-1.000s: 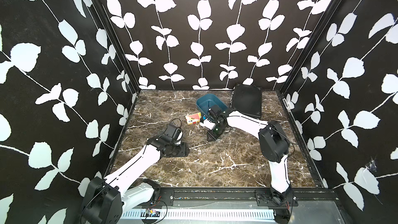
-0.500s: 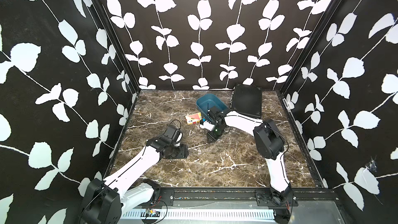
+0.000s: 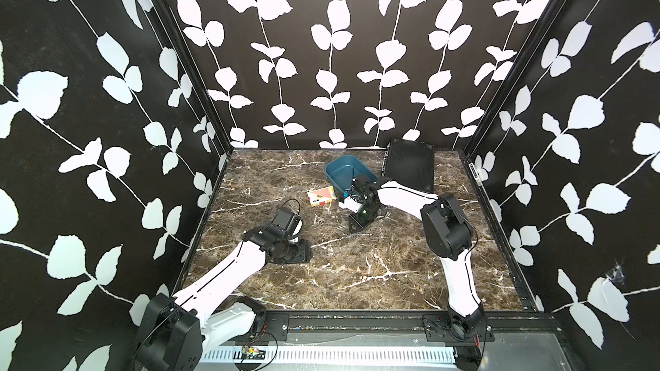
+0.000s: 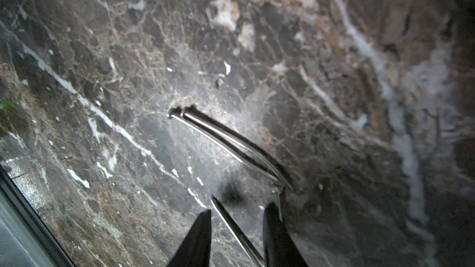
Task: Put the nails on the desktop into the storage box
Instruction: Pick up the nail from the center of the board.
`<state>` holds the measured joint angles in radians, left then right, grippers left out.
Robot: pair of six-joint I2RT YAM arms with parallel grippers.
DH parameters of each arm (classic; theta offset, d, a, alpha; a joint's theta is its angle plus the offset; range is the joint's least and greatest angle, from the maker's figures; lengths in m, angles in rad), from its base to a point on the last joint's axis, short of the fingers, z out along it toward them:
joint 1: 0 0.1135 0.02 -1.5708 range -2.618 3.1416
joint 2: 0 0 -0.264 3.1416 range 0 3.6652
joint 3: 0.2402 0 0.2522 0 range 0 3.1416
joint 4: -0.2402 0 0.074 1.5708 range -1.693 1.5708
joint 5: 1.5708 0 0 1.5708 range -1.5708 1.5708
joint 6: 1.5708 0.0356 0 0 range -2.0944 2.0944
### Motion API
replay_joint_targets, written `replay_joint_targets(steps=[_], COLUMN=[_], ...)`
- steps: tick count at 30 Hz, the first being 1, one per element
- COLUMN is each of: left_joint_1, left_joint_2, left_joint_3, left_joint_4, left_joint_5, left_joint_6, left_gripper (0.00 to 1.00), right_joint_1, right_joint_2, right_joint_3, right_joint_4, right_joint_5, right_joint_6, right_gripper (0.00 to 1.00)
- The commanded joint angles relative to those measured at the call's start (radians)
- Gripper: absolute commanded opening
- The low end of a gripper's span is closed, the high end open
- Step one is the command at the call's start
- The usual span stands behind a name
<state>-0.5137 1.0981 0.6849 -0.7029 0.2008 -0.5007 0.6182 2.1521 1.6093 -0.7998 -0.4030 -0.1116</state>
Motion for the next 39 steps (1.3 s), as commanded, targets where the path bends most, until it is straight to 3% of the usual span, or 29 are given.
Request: replay_joint_targets(steps=[1, 15, 27, 33, 39], left_joint_1=[0.006, 0.006, 0.006, 0.006, 0.007], left_joint_2=[0.010, 0.039, -0.005, -0.027, -0.033], left_joint_3=[0.021, 0.009, -0.002, -0.004, -0.007], left_joint_4=[0.010, 0.049, 0.017, 0.007, 0.008], left_joint_5=[0.000, 0.043, 0.052, 0.053, 0.055], left_joint_6=[-0.004, -0.017, -0.004, -0.005, -0.011], left_gripper=[0.62, 0.62, 0.63, 0.62, 0.63], right_joint_1=[-0.005, 0.100, 0.266, 0.323, 0.334], right_joint_2=[-0.030, -0.176, -0.107, -0.083, -0.078], right_joint_3=[-0.065, -0.313, -0.304, -0.326, -0.337], right_joint_4=[-0.042, 0.054, 0.033, 0.080, 0.105], right_joint_5=[0.042, 0.031, 0.449, 0.448, 0.404], right_joint_6=[-0.019, 0.080, 0.159, 0.241, 0.258], right_gripper=[0.35, 0.36, 0.30, 0.28, 0.01])
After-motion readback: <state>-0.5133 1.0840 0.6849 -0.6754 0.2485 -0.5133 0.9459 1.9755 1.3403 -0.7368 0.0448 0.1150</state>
